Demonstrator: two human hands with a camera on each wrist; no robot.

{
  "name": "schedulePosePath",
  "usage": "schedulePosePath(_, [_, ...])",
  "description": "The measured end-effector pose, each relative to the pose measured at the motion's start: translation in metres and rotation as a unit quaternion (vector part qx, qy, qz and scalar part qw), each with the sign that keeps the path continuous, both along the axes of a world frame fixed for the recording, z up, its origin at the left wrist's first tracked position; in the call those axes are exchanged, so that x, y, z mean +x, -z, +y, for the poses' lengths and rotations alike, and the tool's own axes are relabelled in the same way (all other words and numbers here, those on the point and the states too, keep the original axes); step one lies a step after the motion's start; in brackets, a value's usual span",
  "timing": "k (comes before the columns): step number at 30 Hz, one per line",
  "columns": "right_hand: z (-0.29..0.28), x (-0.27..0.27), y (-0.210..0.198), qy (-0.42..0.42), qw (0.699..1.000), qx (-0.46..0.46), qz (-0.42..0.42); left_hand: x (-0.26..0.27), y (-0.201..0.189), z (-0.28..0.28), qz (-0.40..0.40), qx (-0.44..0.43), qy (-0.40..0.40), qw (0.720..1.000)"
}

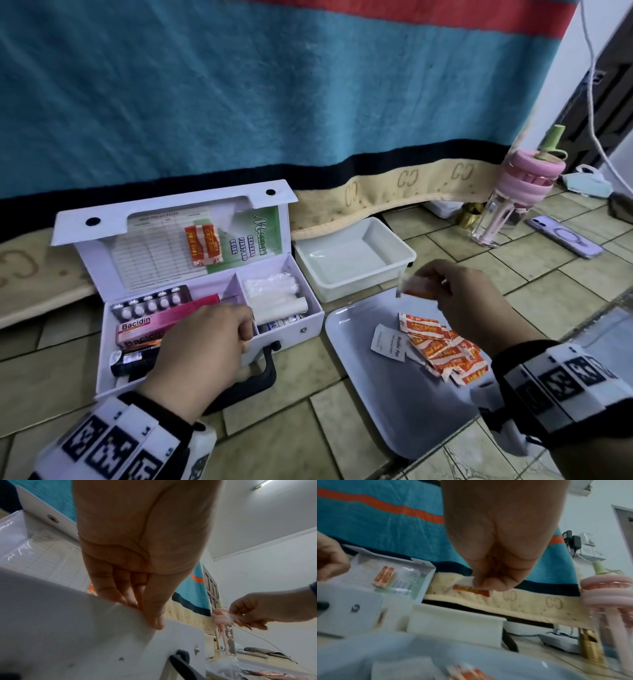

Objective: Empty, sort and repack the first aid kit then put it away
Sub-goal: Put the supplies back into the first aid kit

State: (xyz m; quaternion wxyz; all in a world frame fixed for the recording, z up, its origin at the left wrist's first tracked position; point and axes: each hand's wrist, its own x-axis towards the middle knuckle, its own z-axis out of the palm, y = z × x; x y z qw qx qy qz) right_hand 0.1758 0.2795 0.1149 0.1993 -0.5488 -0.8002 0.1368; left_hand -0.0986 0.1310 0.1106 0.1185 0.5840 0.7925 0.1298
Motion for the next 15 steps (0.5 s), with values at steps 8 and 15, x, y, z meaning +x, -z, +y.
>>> schedulePosePath(8, [-0.018, -0.087, -0.039, -0.141, 0.984, -0.01, 0.112, -0.014, 0.011, 0.007, -0.051, 0.011, 0.006, 0.999])
schedulePosePath(15, [-0.011, -0.17, -0.044, -0.279, 0.956, -0.06, 0.072, -0.045, 0.004, -0.01, -0.075, 0.01, -0.019, 0.997])
